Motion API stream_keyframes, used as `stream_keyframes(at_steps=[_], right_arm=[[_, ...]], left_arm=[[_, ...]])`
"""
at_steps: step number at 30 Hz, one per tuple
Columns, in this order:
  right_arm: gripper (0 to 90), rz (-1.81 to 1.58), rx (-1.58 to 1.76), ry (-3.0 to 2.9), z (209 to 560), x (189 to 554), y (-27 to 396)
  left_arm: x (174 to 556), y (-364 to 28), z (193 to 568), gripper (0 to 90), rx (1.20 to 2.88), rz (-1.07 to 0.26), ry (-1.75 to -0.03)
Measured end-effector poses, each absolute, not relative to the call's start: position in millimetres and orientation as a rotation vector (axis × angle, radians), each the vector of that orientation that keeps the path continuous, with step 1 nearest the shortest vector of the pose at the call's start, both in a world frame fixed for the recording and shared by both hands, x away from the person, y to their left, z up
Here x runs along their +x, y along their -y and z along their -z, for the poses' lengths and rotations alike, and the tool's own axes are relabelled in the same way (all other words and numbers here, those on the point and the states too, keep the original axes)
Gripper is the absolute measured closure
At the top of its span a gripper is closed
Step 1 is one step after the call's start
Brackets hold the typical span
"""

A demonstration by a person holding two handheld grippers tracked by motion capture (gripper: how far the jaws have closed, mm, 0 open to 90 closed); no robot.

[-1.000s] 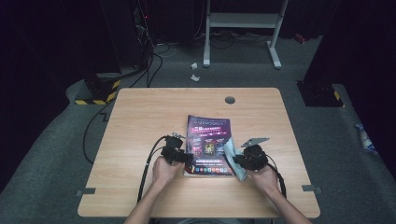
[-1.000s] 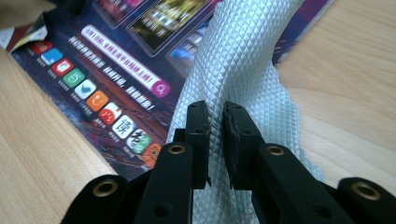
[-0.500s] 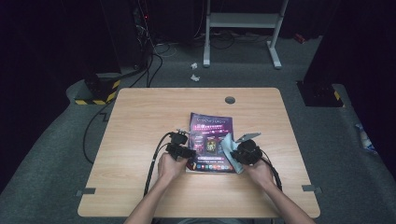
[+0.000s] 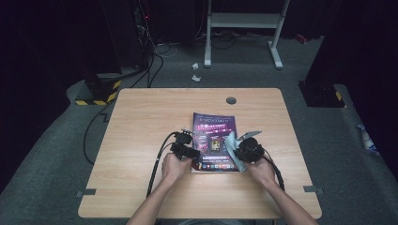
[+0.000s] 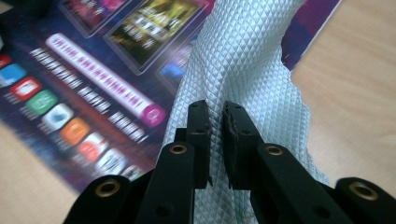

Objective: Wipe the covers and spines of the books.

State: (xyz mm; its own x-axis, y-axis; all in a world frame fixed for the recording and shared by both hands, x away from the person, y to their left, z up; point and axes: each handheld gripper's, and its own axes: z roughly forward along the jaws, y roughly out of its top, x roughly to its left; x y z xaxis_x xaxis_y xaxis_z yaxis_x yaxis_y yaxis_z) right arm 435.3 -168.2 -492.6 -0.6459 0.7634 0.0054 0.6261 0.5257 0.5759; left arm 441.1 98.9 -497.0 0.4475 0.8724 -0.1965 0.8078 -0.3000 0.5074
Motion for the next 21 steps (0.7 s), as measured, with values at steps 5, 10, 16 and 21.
stream_keyframes(at_steps=[5, 10, 16, 21], right_arm=[[81.4, -0.831, 1.124, -2.566, 493.0, 410.2, 156.7], [81.0, -0.843, 1.052, -2.618, 492.1, 389.9, 151.1], [80.8, -0.849, 0.986, -2.644, 494.1, 367.1, 157.5], [81.6, -0.817, 0.914, -2.61, 499.7, 368.3, 156.2]], left_arm=[[439.7, -98.7, 496.7, 58.2, 2.163, -0.16, -1.406], [440.0, -99.0, 496.3, 58.2, 2.173, -0.158, -1.402], [442.1, -97.2, 495.1, 58.1, 2.187, -0.149, -1.416], [447.1, -95.8, 495.3, 58.3, 2.169, -0.158, -1.44]])
